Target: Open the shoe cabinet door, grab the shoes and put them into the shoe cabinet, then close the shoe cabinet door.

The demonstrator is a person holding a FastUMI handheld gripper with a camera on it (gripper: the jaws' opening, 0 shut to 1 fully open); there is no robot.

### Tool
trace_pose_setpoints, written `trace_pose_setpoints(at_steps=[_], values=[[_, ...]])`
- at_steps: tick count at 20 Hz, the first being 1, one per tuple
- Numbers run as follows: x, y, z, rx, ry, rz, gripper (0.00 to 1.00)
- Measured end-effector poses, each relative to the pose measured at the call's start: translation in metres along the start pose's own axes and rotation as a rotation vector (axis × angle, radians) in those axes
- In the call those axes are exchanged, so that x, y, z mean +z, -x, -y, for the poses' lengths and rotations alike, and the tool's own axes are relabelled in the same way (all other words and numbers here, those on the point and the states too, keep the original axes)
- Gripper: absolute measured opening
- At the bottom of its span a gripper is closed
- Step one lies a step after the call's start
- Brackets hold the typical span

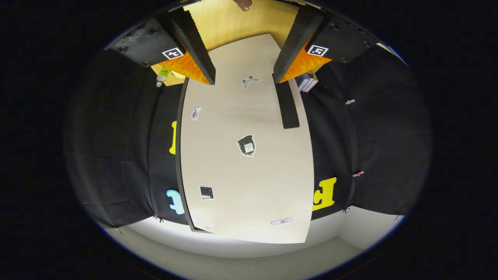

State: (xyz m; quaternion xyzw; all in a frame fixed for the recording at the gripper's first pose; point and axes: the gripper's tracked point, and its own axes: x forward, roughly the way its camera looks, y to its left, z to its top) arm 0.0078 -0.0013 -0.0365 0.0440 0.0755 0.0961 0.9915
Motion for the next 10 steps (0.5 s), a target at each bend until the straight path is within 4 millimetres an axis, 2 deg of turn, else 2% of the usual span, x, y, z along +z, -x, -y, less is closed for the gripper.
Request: trace_pose_setpoints(at_steps=[10], values=[[0.002, 0.004, -0.014, 0.014, 0.013, 0.012, 0.98]])
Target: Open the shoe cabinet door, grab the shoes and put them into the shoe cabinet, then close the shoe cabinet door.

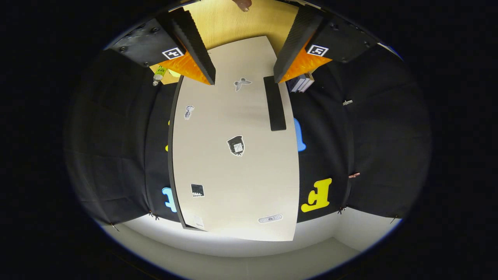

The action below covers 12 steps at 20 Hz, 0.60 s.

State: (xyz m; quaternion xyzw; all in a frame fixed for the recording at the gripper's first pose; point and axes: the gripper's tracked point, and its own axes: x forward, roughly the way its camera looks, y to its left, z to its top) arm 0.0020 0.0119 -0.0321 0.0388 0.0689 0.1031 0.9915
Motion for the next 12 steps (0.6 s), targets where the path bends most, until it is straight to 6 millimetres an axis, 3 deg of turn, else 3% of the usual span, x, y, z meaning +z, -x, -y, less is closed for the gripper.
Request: trace_pose_setpoints(at_steps=[3, 12], values=[[-0.002, 0.008, -0.008, -0.005, 0.007, 0.003, 0.98], [0.002, 0.012, -0.003, -0.052, 0.005, 0.022, 0.98]])
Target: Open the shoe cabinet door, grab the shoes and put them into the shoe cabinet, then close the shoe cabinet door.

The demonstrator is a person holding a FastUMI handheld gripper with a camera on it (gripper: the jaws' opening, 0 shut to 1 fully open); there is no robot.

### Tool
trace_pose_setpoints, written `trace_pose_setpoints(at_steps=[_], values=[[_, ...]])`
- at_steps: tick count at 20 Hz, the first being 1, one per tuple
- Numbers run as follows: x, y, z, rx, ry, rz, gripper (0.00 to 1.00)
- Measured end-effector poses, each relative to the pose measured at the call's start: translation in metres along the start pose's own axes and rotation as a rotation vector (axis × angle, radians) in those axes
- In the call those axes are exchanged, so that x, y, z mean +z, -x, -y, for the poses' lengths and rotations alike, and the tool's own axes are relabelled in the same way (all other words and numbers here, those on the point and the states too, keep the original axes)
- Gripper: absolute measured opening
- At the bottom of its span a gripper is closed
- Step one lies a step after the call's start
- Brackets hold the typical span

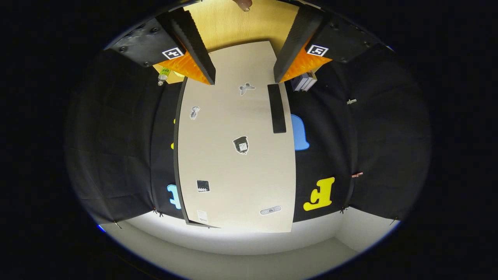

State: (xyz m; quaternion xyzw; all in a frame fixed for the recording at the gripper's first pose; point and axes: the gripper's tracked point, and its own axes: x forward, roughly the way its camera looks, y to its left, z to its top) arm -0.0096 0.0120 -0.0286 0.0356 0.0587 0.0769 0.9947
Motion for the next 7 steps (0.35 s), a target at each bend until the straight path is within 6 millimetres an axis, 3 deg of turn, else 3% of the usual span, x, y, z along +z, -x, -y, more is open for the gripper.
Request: trace_pose_setpoints(at_steps=[7], values=[[0.0006, -0.0054, 0.0025, -0.009, 0.008, 0.005, 0.98]])
